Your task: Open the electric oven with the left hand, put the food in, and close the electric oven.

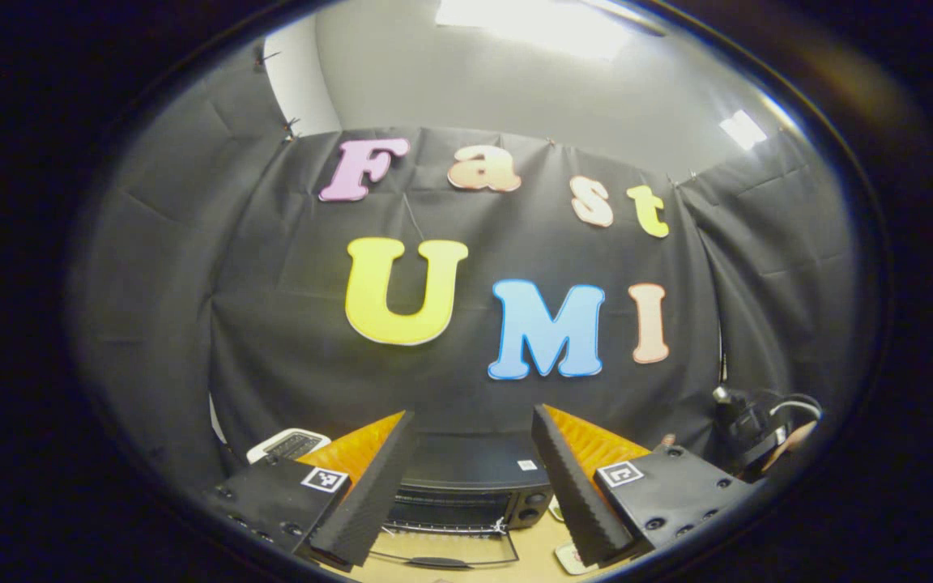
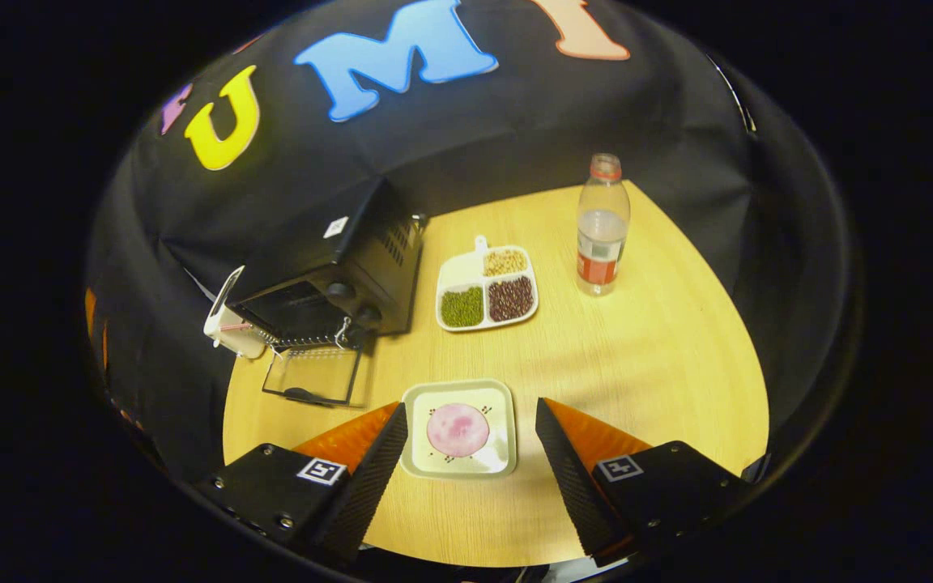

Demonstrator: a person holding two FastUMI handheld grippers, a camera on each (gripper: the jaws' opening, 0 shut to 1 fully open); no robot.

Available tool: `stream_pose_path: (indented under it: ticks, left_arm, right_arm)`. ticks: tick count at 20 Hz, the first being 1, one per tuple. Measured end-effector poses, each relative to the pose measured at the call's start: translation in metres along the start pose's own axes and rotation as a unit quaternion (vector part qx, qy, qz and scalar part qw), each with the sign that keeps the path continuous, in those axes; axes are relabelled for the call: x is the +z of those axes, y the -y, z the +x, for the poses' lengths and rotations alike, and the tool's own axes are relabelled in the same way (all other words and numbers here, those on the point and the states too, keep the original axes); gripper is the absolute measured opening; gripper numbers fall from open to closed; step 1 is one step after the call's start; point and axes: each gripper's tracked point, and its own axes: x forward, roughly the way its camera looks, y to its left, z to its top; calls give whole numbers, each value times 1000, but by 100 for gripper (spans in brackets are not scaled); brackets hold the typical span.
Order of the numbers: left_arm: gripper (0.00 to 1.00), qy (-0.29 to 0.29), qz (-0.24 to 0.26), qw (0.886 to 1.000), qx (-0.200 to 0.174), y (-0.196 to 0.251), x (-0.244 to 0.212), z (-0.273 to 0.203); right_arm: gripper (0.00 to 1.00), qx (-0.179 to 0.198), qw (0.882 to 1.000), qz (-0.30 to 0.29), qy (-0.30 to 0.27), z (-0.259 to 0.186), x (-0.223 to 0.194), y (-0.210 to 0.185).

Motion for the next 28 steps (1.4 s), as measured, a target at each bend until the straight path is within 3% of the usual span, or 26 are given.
stream_pose_path:
  ticks: [1, 2, 5, 8, 9, 10, 11, 14, 19, 21, 22, 23, 25, 26, 27, 28]
  left_arm:
    - [100, 6, 1, 1000, 7, -5, 13, -5]
    - [92, 16, -2, 1000, 13, -8, 24, -10]
    - [100, 30, -7, 999, 31, -25, 38, -21]
    - [100, 17, -12, 999, 40, -40, 27, -32]
    - [91, 12, -10, 999, 44, -45, 23, -35]
    - [92, 6, -7, 999, 50, -51, 20, -40]
    - [100, 0, -5, 998, 56, -56, 18, -44]
    - [92, -8, -4, 998, 69, -67, 12, -53]
    - [92, -11, -3, 997, 79, -71, 10, -60]
    - [91, -13, -3, 997, 78, -65, 8, -60]
    - [92, -14, -4, 997, 77, -59, 8, -58]
    - [92, -14, -4, 997, 76, -53, 9, -57]
    - [92, -13, 1, 997, 73, -41, 12, -57]
    - [96, -11, 8, 997, 72, -35, 15, -57]
    - [97, -9, 17, 997, 72, -30, 21, -59]
    - [99, -7, 26, 997, 74, -25, 25, -61]
  right_arm:
    - [96, -6, 1000, 4, -17, 10, -4, 7]
    - [96, -11, 999, 7, -35, 20, -10, 13]
    - [97, -28, 995, 7, -97, 46, -32, 28]
    - [96, -56, 987, -7, -149, 72, -50, 43]
    - [97, -67, 985, -18, -160, 81, -53, 47]
    - [97, -82, 982, -29, -168, 90, -55, 53]
    - [97, -96, 980, -40, -172, 97, -54, 57]
    - [97, -121, 973, -68, -186, 111, -58, 62]
    - [95, -121, 971, -83, -189, 120, -61, 60]
    - [84, -103, 971, -106, -190, 120, -59, 53]
    - [68, -94, 972, -104, -190, 123, -65, 50]
    - [29, -86, 972, -98, -198, 122, -69, 47]
    - [29, -75, 970, -107, -207, 122, -68, 54]
    - [28, -68, 970, -109, -207, 122, -67, 52]
    - [34, -61, 970, -108, -209, 122, -67, 52]
    - [28, -50, 969, -116, -212, 120, -67, 53]
